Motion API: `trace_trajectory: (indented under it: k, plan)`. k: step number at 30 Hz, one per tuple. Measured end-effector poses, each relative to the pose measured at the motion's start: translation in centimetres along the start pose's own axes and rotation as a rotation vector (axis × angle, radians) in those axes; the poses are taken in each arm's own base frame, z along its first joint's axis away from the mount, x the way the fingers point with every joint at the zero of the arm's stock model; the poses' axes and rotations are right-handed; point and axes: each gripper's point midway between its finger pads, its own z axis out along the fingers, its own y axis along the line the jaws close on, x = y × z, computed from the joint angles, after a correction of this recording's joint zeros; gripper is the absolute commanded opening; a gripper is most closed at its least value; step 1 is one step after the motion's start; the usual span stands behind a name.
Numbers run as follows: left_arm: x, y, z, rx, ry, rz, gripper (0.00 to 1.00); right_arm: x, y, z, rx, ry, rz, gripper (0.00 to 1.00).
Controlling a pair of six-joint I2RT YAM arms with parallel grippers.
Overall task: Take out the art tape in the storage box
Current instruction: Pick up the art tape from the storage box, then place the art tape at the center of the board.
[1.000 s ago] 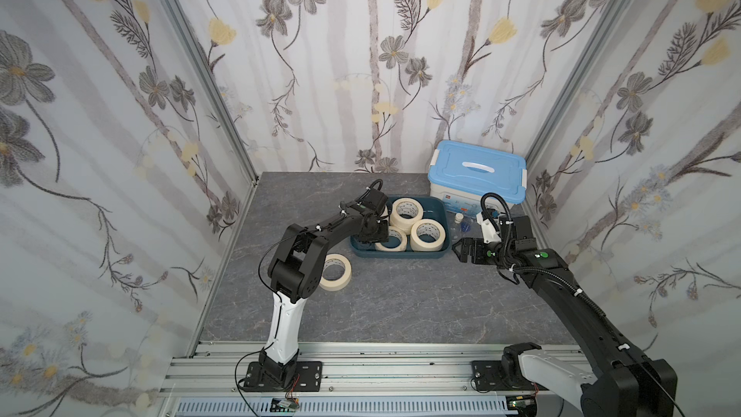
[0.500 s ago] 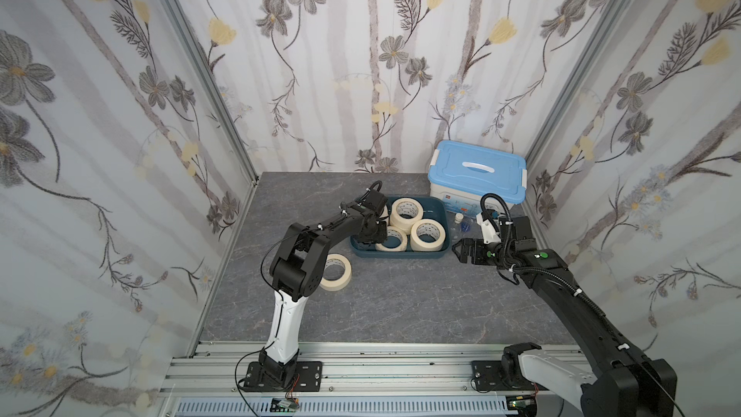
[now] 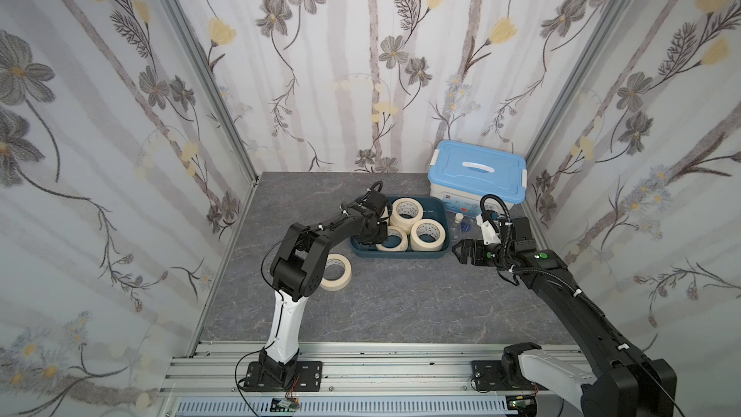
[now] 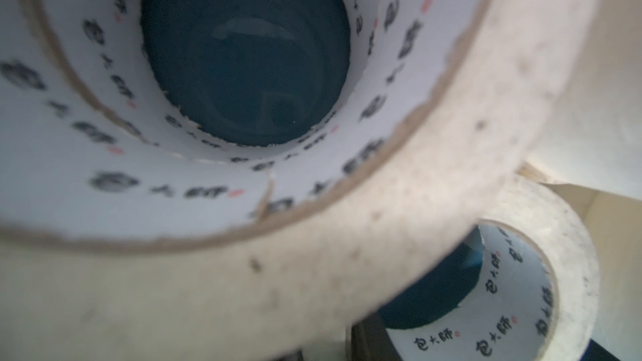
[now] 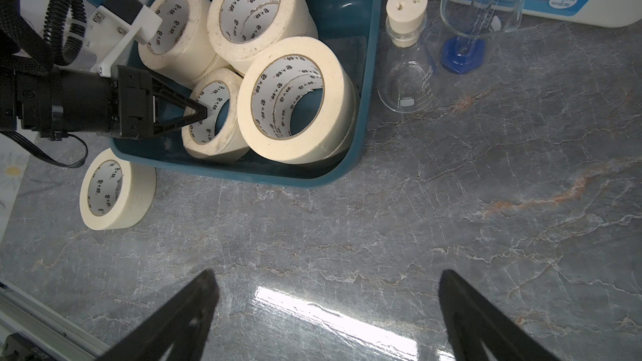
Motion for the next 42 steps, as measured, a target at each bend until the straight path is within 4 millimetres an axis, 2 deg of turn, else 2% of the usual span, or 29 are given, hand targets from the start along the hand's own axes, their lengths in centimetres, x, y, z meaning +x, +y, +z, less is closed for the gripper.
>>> trace_trajectory:
  k: [7, 14, 22, 31, 42]
  plan:
    - [-0.3, -0.8, -1.4, 0.027, -0.013, 0.000, 0.09, 0.1, 0.0, 0.0, 0.001, 0.002, 0.001, 1.00]
    - [-1.1, -1.8, -3.9, 0.061, -0.060, 0.007, 0.08, 0.4, -0.1, 0.1, 0.002, 0.009, 0.002, 1.00]
    - [-1.1, -3.2, -7.4, 0.101, -0.111, 0.027, 0.06, 0.4, -0.2, 0.2, 0.008, 0.008, 0.002, 1.00]
    - [0.8, -2.6, -10.9, 0.100, -0.135, 0.042, 0.07, 0.4, -0.2, 0.1, 0.008, 0.007, 0.001, 1.00]
    - [6.2, -0.3, -13.1, 0.062, -0.100, 0.037, 0.06, 0.4, -0.3, 0.4, 0.011, 0.017, 0.003, 1.00]
